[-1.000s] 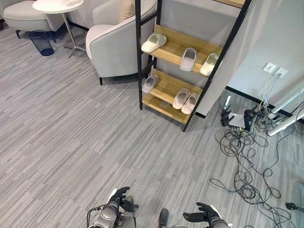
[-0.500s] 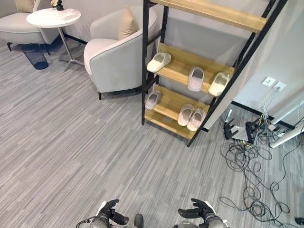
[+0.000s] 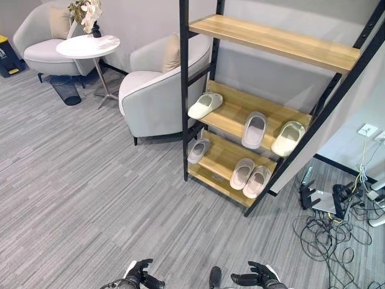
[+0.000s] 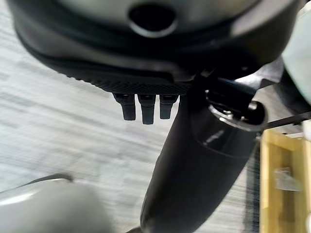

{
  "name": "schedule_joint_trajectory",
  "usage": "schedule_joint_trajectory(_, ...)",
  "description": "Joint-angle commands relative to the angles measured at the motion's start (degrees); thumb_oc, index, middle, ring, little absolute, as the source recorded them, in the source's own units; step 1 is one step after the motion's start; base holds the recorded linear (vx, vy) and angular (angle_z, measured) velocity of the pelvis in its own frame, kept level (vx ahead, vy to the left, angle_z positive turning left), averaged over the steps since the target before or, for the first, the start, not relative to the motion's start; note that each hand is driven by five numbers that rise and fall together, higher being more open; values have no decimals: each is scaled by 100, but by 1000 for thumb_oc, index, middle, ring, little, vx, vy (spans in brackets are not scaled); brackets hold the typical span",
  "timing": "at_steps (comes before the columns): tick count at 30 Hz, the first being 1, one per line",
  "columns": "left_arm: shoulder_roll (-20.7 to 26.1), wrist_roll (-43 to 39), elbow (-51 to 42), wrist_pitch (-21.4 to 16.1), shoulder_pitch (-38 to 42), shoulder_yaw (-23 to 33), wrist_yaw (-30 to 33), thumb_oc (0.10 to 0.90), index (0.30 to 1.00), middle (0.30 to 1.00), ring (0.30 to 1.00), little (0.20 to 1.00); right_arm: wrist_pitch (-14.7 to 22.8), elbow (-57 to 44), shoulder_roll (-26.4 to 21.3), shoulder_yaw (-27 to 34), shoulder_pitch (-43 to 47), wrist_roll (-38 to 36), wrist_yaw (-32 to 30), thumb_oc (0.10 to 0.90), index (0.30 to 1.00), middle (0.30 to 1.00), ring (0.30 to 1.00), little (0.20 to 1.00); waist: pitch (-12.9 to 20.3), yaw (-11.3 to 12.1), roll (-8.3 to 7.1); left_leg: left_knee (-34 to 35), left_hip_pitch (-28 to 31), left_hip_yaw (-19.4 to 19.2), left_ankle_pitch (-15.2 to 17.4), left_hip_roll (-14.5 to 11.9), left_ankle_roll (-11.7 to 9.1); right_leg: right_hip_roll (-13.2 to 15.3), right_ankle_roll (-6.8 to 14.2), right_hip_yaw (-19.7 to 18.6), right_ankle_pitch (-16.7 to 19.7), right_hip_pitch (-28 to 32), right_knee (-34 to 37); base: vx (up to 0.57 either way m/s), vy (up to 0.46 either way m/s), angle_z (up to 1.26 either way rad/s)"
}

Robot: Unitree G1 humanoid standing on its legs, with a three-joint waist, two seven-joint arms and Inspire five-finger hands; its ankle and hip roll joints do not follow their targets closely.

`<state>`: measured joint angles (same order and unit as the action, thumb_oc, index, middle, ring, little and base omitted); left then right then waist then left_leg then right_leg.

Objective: Arrange the slippers neatly on the shoe rack.

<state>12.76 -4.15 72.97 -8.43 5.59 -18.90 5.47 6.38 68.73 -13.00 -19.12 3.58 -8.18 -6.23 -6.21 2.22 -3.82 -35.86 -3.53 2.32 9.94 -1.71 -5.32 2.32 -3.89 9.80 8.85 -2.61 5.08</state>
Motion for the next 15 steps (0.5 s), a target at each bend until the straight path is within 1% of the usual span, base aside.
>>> schedule_joint_trajectory(1, -131, 173, -309, -174, 276, -228, -16, 800, 900, 900, 900, 900, 161, -353, -95, -2, 132, -187, -76, 800, 900, 900, 900, 900, -491, 40, -134, 241, -415, -354, -962, -83, 275, 124, 505, -146, -776, 223, -568, 196, -21, -4)
schedule_joint_trajectory(3, -125, 132, -329, -184, 289, -236, 31, 800, 900, 900, 900, 900, 167, -371, -90, -24, 129, -248, -97, 800, 900, 900, 900, 900, -515, 153, -181, 514, -760, -375, -716, 51, 363, 86, 532, -220, -890, 448, -468, 277, 34, 9)
schedule_joint_trajectory(4, -136, 100, -331, -186, 276, -227, 28, 800, 900, 900, 900, 900, 169, -353, -95, -27, 135, -260, -93, 800, 900, 900, 900, 900, -510, 195, -177, 781, -837, -339, -673, 90, 362, 72, 558, -245, -950, 537, -432, 441, 151, 4)
schedule_joint_trajectory(5, -140, 45, -309, -195, 248, -204, 33, 800, 900, 900, 900, 900, 197, -337, -93, -43, 134, -250, -103, 800, 900, 900, 900, 900, -457, 247, -135, 1640, -979, -258, -683, 95, 352, 2, 599, -298, -1120, 668, -405, 423, 183, -4)
schedule_joint_trajectory(6, -137, 31, -302, -191, 229, -204, 36, 800, 900, 900, 900, 900, 199, -340, -99, -39, 135, -251, -106, 800, 900, 900, 900, 900, -450, 279, -90, 2068, -966, -202, -796, 91, 322, -46, 606, -328, -1194, 753, -406, 448, 221, -11)
schedule_joint_trajectory(7, -136, 41, -287, -193, 220, -212, 30, 800, 900, 900, 900, 900, 207, -340, -98, -47, 152, -251, -117, 800, 900, 900, 900, 900, -441, 312, -36, 2470, -986, -107, -1043, 94, 264, -111, 621, -375, -1257, 831, -405, 323, 185, -11)
schedule_joint_trajectory(8, -132, 46, -281, -196, 224, -226, 36, 800, 900, 900, 900, 900, 225, -352, -102, -45, 175, -262, -122, 800, 900, 900, 900, 900, -444, 337, 2, 2734, -1050, -53, -1269, 65, 222, -149, 630, -411, -1311, 930, -405, 340, 217, -9)
schedule_joint_trajectory(9, -130, 73, -270, -189, 226, -271, 21, 800, 900, 900, 900, 900, 218, -354, -102, -39, 181, -282, -124, 800, 900, 900, 900, 900, -443, 353, 39, 2944, -1137, -76, -1469, 10, 208, -179, 639, -430, -1374, 1045, -405, 322, 241, -10)
schedule_joint_trajectory(10, -123, 82, -251, -186, 190, -242, 14, 800, 900, 900, 900, 900, 213, -368, -92, -49, 177, -247, -106, 800, 900, 900, 900, 900, -390, 380, 36, 3166, -1019, -17, -1383, 37, 256, -178, 662, -491, -1418, 1072, -472, 304, 248, -17)
schedule_joint_trajectory(11, -118, 105, -232, -187, 163, -230, 1, 800, 900, 900, 900, 900, 216, -360, -71, -44, 135, -216, -100, 800, 900, 900, 900, 900, -343, 397, 39, 3182, -950, 1, -1429, 60, 275, -152, 704, -499, -1461, 1089, -550, 283, 252, -37)
schedule_joint_trajectory(12, -120, 92, -223, -195, 155, -201, -6, 800, 900, 900, 900, 900, 216, -344, -60, -42, 120, -186, -84, 800, 900, 900, 900, 900, -299, 411, 18, 3154, -917, 13, -1408, 118, 301, -104, 759, -496, -1450, 1078, -645, 260, 242, -66)
schedule_joint_trajectory(14, -115, -8, -224, -184, 116, -97, -10, 800, 900, 900, 900, 900, 202, -303, -9, -17, 125, -165, -52, 800, 900, 900, 900, 900, -231, 426, -2, 3256, -715, -37, -1315, 208, 401, -26, 865, -532, -1360, 970, -1055, 244, 270, -61)
schedule_joint_trajectory(15, -105, -66, -241, -186, 123, -56, -6, 800, 900, 900, 900, 900, 197, -298, 16, -15, 164, -163, -40, 800, 900, 900, 900, 900, -212, 436, -4, 3313, -591, -66, -1259, 246, 464, 27, 970, -519, -1270, 847, -1339, 196, 262, -24)
